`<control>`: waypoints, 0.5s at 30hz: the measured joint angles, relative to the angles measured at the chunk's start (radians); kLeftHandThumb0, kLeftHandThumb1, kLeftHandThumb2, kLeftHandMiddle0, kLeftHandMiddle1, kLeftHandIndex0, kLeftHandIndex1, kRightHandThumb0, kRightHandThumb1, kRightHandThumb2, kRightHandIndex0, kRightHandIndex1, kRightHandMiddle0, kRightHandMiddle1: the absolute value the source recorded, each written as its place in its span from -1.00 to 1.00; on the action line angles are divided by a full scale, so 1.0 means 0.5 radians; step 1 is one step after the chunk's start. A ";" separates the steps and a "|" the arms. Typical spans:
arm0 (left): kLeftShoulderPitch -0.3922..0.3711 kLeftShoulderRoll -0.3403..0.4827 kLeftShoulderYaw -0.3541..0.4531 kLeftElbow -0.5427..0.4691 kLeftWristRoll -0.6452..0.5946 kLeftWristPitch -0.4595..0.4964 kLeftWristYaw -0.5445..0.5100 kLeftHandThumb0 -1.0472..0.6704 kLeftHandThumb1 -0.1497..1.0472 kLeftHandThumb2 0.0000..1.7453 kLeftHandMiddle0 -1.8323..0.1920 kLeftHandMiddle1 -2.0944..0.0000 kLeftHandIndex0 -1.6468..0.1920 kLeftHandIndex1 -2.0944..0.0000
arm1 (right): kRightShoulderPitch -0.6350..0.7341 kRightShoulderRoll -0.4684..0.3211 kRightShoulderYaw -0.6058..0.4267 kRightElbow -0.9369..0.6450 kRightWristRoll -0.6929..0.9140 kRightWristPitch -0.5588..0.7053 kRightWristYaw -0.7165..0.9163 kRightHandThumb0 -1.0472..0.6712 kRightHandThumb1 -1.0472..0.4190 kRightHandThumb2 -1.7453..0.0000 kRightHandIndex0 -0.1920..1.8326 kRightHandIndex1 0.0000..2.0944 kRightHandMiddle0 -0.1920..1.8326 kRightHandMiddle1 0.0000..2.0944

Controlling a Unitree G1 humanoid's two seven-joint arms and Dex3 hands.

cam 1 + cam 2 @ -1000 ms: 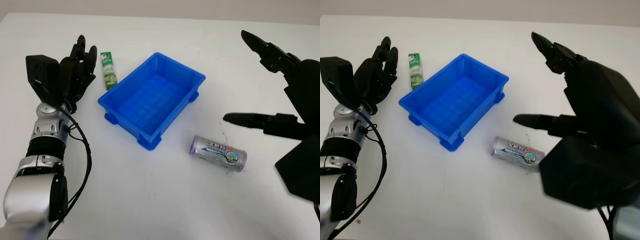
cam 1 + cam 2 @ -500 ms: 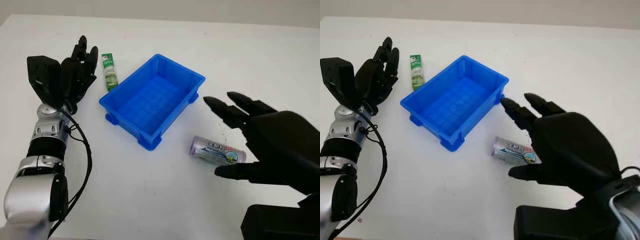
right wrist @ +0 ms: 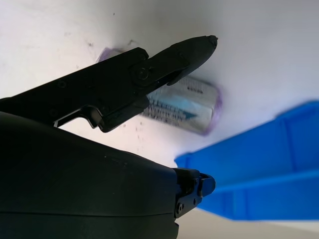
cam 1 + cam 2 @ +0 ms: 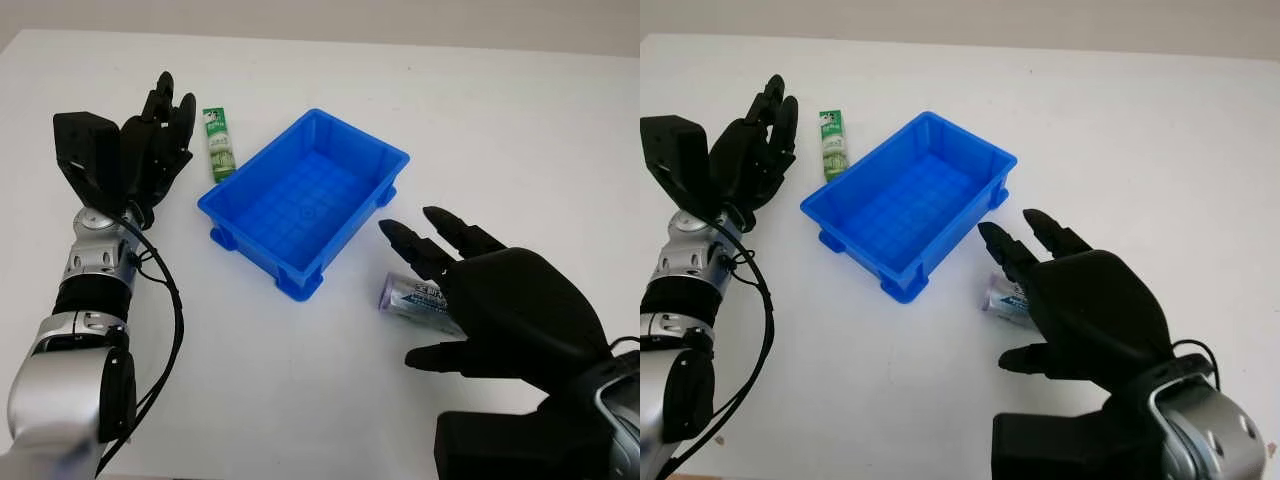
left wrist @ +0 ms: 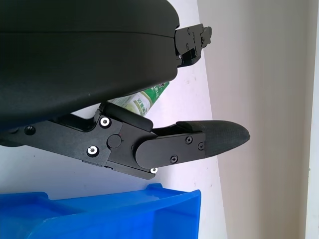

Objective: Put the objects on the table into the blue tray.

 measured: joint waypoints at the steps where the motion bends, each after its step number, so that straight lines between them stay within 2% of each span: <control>1: 0.000 0.000 -0.002 0.000 0.003 0.000 -0.005 -0.64 1.00 -0.40 1.00 1.00 1.00 1.00 | -0.007 -0.002 0.004 0.083 -0.003 -0.036 -0.060 -0.44 -0.73 0.95 -0.69 -0.94 -0.74 -0.95; 6: 0.000 0.002 -0.015 -0.001 0.024 -0.001 -0.008 -0.65 1.00 -0.41 1.00 1.00 1.00 1.00 | -0.042 -0.007 0.015 0.339 -0.006 -0.156 -0.330 -0.31 -0.66 0.95 -0.54 -0.87 -0.61 -0.90; 9: 0.001 0.003 -0.017 -0.001 0.028 -0.002 -0.011 -0.65 1.00 -0.42 1.00 1.00 0.99 0.99 | -0.059 -0.013 0.034 0.435 -0.069 -0.239 -0.537 -0.30 -0.70 0.93 -0.32 -0.76 -0.39 -0.82; 10: 0.003 0.003 -0.017 -0.004 0.028 -0.002 -0.013 -0.65 1.00 -0.42 1.00 1.00 1.00 0.99 | -0.065 -0.018 0.039 0.471 -0.092 -0.267 -0.611 -0.28 -0.72 0.93 -0.24 -0.56 -0.32 -0.68; 11: 0.007 0.003 -0.017 -0.009 0.028 -0.002 -0.015 -0.65 1.00 -0.42 1.00 1.00 1.00 0.98 | -0.071 -0.024 0.043 0.508 -0.118 -0.294 -0.686 -0.27 -0.74 0.94 -0.35 -0.19 -0.38 -0.44; 12: 0.012 0.004 -0.017 -0.012 0.027 -0.002 -0.019 -0.64 1.00 -0.42 1.00 1.00 1.00 0.98 | -0.076 -0.026 0.046 0.534 -0.137 -0.307 -0.730 -0.26 -0.77 0.93 -0.46 0.21 -0.46 -0.10; 13: 0.017 0.006 -0.017 -0.016 0.027 -0.002 -0.024 -0.64 1.00 -0.42 1.00 1.00 1.00 0.98 | -0.083 -0.027 0.051 0.559 -0.150 -0.319 -0.769 -0.27 -0.79 0.93 -0.46 0.41 -0.48 0.10; 14: 0.023 0.006 -0.017 -0.023 0.027 -0.002 -0.027 -0.64 1.00 -0.42 1.00 1.00 1.00 0.98 | -0.089 -0.028 0.054 0.574 -0.161 -0.325 -0.798 -0.27 -0.80 0.94 -0.46 0.51 -0.49 0.21; 15: 0.025 0.007 -0.017 -0.024 0.027 -0.002 -0.031 -0.64 1.00 -0.41 1.00 1.00 1.00 0.98 | -0.098 -0.033 0.060 0.589 -0.193 -0.336 -0.836 -0.30 -0.84 0.93 -0.37 0.69 -0.47 0.43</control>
